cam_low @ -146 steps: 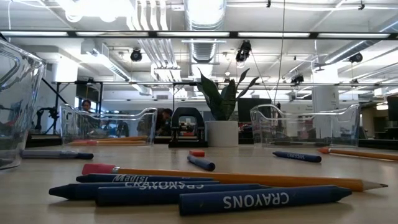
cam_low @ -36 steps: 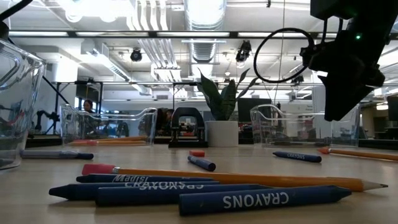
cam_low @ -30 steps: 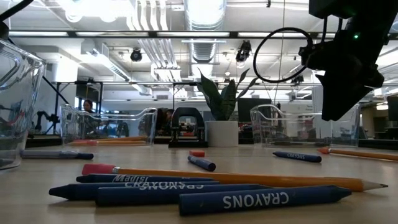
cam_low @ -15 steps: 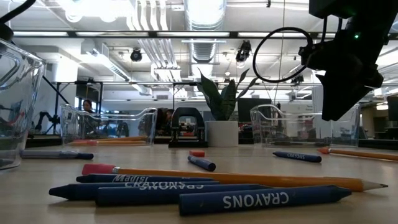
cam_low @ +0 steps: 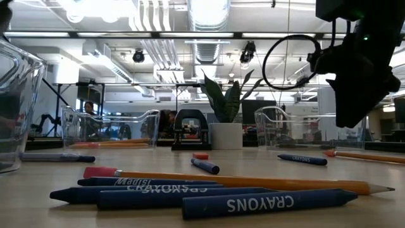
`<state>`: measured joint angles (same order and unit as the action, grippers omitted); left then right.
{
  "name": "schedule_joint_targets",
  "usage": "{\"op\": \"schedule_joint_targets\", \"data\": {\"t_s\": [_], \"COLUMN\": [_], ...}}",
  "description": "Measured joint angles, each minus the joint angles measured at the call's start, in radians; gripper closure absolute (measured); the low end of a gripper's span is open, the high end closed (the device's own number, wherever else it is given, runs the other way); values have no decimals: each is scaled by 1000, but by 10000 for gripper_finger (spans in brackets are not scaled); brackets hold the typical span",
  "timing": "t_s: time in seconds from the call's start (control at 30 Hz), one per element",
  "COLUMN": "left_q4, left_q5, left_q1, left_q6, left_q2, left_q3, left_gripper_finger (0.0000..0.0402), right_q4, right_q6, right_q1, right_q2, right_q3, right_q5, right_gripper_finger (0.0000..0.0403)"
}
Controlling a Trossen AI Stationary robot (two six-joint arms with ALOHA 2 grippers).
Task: Sort crayons/erasers/pens/pencils in bins
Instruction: Put the orange pencil into the top left transparent bin
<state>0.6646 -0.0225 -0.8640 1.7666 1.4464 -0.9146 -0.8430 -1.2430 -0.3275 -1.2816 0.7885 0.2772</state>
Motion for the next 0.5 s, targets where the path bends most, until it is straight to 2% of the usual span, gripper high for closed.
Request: {"op": "schedule_joint_targets", "data": {"t_s": [0.2, 0.4, 0.5], "left_q4": [0, 0, 0], "left_q5": [-141, -348, -485], "left_q1": [-4, -5, -5], "left_q6": [-84, -207, -293], "left_q2": [-77, -146, -178], "left_q3": [-44, -52, -49], "left_gripper_finger": [263, 263, 263], "right_q4": [47, 46, 46], "right_q6": [-21, 5, 20], "right_q1": [-2, -2, -2], "right_q2": [-66, -154, -175], "right_q3": [0, 0, 0], "right_q5": [-51, -46, -49], "right_gripper_finger": [227, 227, 227]}}
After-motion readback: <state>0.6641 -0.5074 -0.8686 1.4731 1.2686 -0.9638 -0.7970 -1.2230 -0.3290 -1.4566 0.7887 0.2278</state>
